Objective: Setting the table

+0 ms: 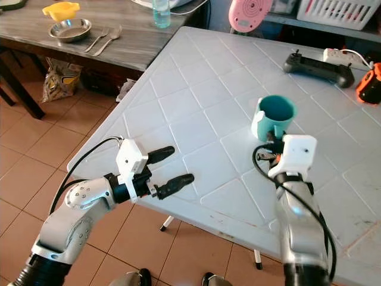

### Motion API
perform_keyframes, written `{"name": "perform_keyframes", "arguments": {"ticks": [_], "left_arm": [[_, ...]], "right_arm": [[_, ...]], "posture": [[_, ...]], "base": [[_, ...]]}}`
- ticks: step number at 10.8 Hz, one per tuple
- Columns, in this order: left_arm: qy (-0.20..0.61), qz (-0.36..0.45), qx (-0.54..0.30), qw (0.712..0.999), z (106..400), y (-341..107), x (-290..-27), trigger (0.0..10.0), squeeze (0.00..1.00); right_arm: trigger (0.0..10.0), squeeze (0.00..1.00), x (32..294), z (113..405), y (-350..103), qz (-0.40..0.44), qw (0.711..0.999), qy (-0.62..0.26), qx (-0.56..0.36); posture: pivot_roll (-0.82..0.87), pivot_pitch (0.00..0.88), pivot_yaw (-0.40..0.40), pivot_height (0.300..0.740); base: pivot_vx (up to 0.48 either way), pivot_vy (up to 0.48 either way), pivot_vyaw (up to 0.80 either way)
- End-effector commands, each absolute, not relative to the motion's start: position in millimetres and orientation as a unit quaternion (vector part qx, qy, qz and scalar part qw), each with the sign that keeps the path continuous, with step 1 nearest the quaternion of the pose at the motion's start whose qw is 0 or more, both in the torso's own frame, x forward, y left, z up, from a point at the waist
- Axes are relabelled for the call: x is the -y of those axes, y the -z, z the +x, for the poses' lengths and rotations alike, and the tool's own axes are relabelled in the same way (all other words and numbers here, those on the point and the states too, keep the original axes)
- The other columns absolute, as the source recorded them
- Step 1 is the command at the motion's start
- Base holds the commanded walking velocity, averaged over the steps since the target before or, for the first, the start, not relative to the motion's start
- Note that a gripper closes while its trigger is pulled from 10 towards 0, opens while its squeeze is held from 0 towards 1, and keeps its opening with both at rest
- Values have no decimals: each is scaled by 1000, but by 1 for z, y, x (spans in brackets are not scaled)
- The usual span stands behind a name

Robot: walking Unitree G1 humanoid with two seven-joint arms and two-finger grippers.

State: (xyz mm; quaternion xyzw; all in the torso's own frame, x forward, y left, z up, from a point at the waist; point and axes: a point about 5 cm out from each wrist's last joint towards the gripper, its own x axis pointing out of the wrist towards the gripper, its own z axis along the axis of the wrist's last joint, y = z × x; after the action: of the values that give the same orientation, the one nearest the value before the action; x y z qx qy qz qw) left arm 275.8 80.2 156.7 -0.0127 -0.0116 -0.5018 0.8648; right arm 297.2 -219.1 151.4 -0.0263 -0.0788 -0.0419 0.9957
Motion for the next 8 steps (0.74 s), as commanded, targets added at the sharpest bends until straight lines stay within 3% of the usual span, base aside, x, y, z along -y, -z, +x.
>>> {"name": "perform_keyframes", "arguments": {"ticks": [1,5,6,7,8], "left_arm": [[494,-30,24,868,278,-161,-81,10000,0],[466,-73,50,880,288,-177,-74,10000,0],[427,-74,57,899,296,-178,-80,10000,0],[303,-48,54,950,318,-174,-100,10000,0],[244,-34,53,968,326,-173,-114,10000,0]], "right_arm": [[0,0,219,292,-158,-27,994,50,94],[0,0,209,272,-150,-3,995,60,82],[0,0,207,269,-153,-1,995,62,83],[10000,0,204,266,-157,2,994,66,87],[10000,0,205,263,-160,0,993,78,90]], "posture": [[142,164,-14,740],[120,122,-41,740],[117,118,-45,740],[117,117,-50,740],[114,118,-52,740]], "base": [[0,0,0],[0,0,0],[0,0,0],[0,0,0],[0,0,0]]}}
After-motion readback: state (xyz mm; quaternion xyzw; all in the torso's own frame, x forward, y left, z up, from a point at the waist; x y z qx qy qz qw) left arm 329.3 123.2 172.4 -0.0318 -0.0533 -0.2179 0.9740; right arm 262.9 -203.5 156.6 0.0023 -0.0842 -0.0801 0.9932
